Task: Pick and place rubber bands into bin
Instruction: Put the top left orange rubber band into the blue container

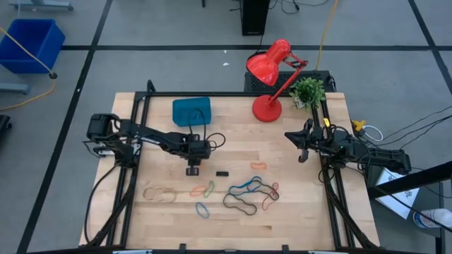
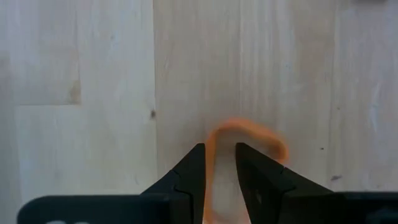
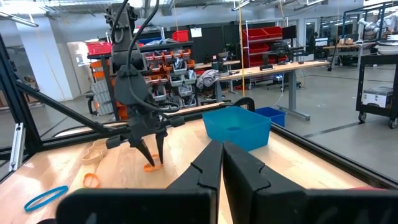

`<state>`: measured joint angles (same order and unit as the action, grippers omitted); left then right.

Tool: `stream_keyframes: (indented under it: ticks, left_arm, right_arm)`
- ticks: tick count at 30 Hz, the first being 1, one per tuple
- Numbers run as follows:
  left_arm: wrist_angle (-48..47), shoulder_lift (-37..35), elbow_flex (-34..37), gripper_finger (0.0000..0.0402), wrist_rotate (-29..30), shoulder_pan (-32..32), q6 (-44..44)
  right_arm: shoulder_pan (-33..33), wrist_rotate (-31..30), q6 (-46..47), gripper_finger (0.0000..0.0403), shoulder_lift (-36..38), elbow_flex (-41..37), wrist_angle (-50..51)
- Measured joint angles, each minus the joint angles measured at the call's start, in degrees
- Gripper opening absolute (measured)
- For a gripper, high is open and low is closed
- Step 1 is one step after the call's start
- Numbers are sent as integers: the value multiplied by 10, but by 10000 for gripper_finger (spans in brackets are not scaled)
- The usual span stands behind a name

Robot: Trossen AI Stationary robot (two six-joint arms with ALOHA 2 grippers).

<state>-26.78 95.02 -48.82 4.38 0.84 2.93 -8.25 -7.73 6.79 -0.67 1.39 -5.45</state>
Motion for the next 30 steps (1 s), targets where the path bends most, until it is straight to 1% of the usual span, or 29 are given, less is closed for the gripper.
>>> stream_keyframes:
  ticks: [15, 20, 30]
  left_arm:
    - [3, 2, 0, 92, 1, -1, -1]
    - [4, 2, 0, 92, -12, 0, -2]
    - [5, 2, 0, 92, -5, -1, -2]
  right_arm:
    - [0, 0, 0, 9, 0, 0, 0]
    - [0, 0, 0, 9, 0, 0, 0]
    - [0, 0, 0, 9, 0, 0, 0]
